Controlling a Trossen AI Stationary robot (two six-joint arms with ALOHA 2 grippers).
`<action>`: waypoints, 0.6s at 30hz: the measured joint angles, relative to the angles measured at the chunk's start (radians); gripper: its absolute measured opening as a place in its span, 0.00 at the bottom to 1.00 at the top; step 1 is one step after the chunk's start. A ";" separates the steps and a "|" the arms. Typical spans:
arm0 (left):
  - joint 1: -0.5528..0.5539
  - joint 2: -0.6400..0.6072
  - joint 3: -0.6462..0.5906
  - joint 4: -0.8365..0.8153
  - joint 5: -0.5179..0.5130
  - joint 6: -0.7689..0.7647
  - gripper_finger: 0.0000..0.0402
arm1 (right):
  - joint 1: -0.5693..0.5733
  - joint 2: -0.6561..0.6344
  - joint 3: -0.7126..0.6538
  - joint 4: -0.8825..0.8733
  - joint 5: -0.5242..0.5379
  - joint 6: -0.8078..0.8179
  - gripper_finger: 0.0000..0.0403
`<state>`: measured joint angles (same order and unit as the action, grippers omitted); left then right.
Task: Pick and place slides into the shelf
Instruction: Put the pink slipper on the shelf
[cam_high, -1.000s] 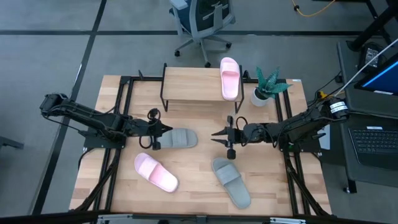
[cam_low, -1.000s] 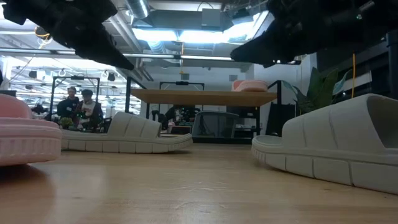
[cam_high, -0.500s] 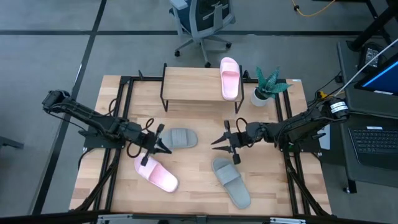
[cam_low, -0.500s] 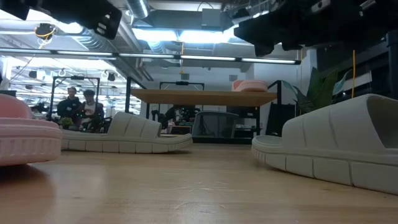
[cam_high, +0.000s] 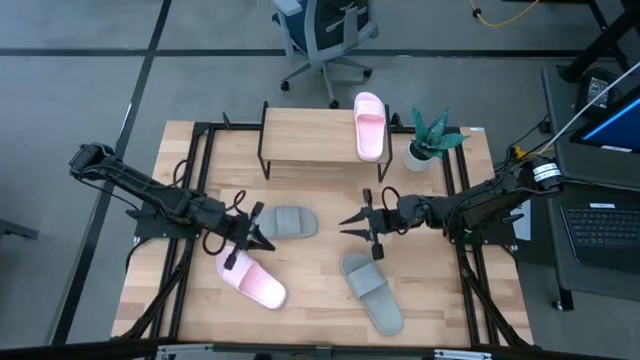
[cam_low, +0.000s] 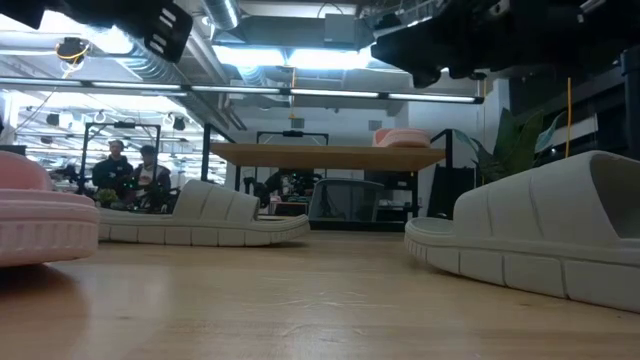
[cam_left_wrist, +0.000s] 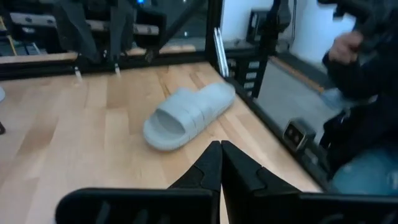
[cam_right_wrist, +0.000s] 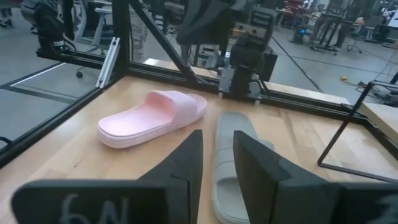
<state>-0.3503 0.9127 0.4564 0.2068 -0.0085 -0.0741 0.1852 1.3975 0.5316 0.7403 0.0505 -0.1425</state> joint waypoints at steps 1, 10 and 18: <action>0.000 0.000 0.000 0.018 0.000 -0.003 0.00 | 0.000 0.000 0.000 -0.002 0.000 0.000 0.22; -0.041 -0.006 0.013 0.058 -0.028 -0.121 0.00 | 0.000 0.000 0.000 -0.002 0.000 0.006 0.22; -0.204 0.020 0.216 -0.221 -0.278 -0.208 0.00 | 0.001 -0.002 0.000 -0.012 0.000 0.004 0.22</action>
<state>-0.5540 0.9329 0.6720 -0.0138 -0.2861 -0.2825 0.1864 1.3956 0.5316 0.7286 0.0509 -0.1389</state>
